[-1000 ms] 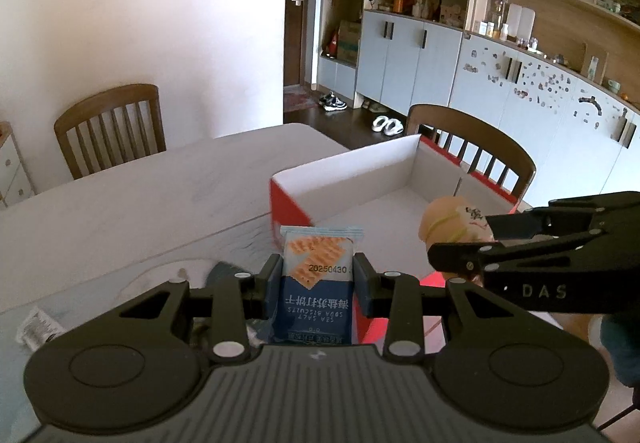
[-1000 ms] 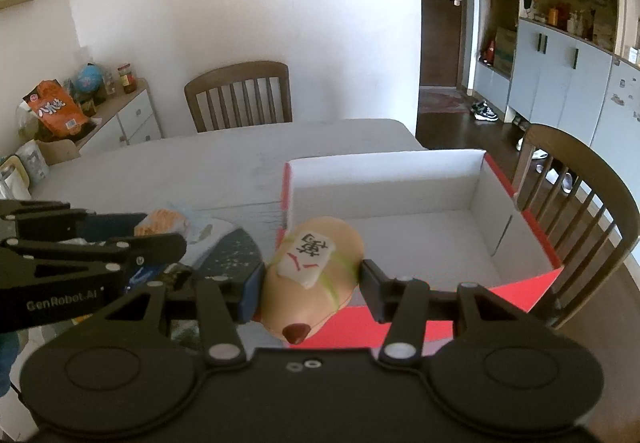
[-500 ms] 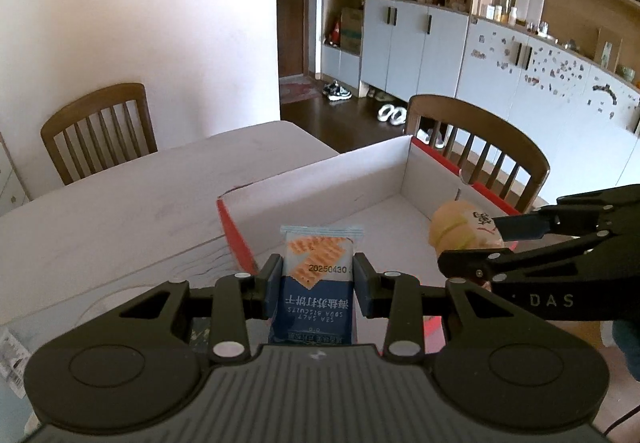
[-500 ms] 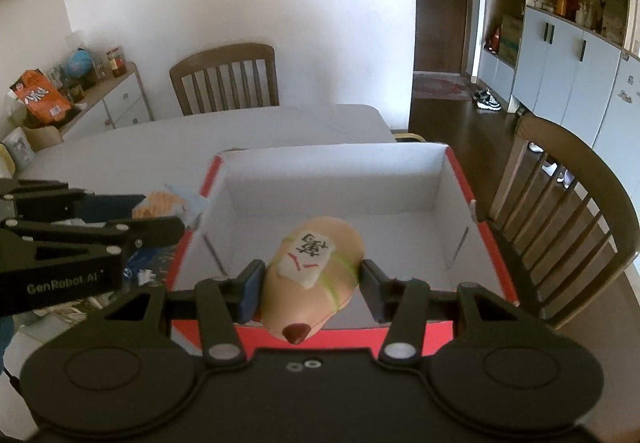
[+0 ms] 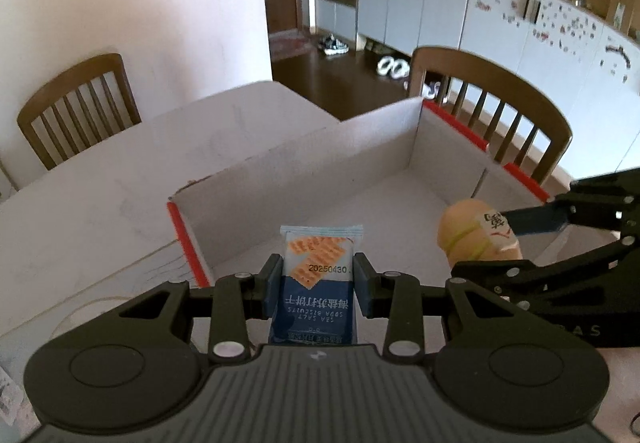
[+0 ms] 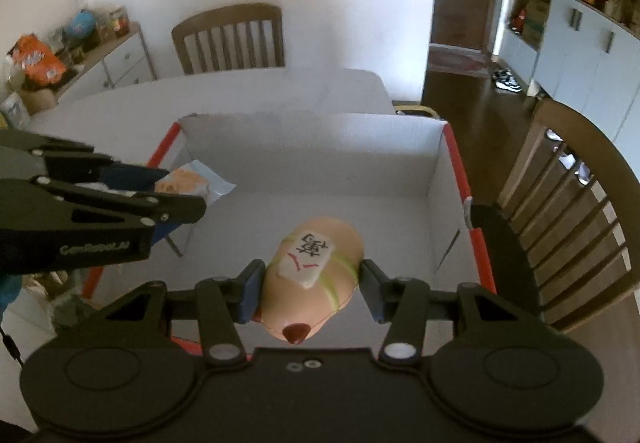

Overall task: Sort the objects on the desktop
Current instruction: 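Lower into the box and open the right gripper while the left releases the packet, then withdraw both open grippers from the box back over the table, then grip the white paper bag with the left gripper while the right grips the dark-leaf bag, then lift and carry the paper bag and dark-leaf bag over the red shoebox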

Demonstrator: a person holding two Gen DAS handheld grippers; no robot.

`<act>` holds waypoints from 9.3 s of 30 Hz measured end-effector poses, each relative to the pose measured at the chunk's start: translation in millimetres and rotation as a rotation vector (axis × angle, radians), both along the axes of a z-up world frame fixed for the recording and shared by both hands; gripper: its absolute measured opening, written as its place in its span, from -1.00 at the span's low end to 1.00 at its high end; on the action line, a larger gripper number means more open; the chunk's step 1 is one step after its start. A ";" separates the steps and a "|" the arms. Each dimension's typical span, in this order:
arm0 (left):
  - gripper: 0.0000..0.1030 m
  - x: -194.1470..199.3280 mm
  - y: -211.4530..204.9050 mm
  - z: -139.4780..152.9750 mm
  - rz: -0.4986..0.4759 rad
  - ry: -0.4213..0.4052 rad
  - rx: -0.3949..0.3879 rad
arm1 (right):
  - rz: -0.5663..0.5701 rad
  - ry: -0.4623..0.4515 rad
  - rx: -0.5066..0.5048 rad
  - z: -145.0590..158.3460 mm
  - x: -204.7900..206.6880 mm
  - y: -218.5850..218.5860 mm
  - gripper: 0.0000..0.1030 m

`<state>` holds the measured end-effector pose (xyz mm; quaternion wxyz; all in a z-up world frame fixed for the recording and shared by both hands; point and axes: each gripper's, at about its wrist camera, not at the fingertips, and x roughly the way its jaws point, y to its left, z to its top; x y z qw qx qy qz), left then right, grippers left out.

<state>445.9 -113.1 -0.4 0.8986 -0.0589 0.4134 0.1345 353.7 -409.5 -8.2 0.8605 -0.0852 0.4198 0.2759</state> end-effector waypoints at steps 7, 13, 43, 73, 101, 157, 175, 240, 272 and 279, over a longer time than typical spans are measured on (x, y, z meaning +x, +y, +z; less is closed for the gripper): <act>-0.31 29.2 1.1 -23.9 -0.027 0.090 0.013 | 0.046 0.008 -0.064 -19.6 16.7 3.4 -0.01; -0.31 52.3 -1.8 -41.6 -0.065 0.173 0.031 | 0.072 0.036 -0.109 -36.8 36.2 8.7 -0.01; -0.28 85.8 -0.3 -94.6 -0.081 0.415 -0.047 | 0.147 0.198 -0.233 -65.8 70.5 24.7 0.01; -0.25 12.3 3.5 -7.2 -0.056 0.171 -0.132 | 0.141 0.075 -0.099 -0.7 32.1 9.9 0.24; 0.05 -126.8 -7.4 33.6 -0.052 -0.025 -0.081 | 0.007 -0.051 -0.025 31.2 -74.3 38.6 0.24; 0.99 -361.0 115.8 -20.5 0.171 -0.120 -0.028 | 0.019 -0.072 0.055 -28.2 -207.5 188.8 0.72; 0.99 -362.0 168.3 -62.0 0.088 -0.098 0.027 | 0.022 -0.053 0.000 -54.5 -192.5 215.4 0.72; 0.46 -359.5 181.3 -105.3 0.130 -0.055 0.002 | -0.070 0.012 -0.076 -86.8 -166.0 224.7 0.15; 0.46 -348.8 142.5 -25.4 0.129 -0.103 -0.027 | -0.043 -0.117 0.004 -16.5 -194.8 180.7 -0.47; 0.46 -336.8 124.7 -2.4 0.101 -0.115 -0.019 | -0.042 -0.135 0.025 7.4 -200.4 168.7 -0.47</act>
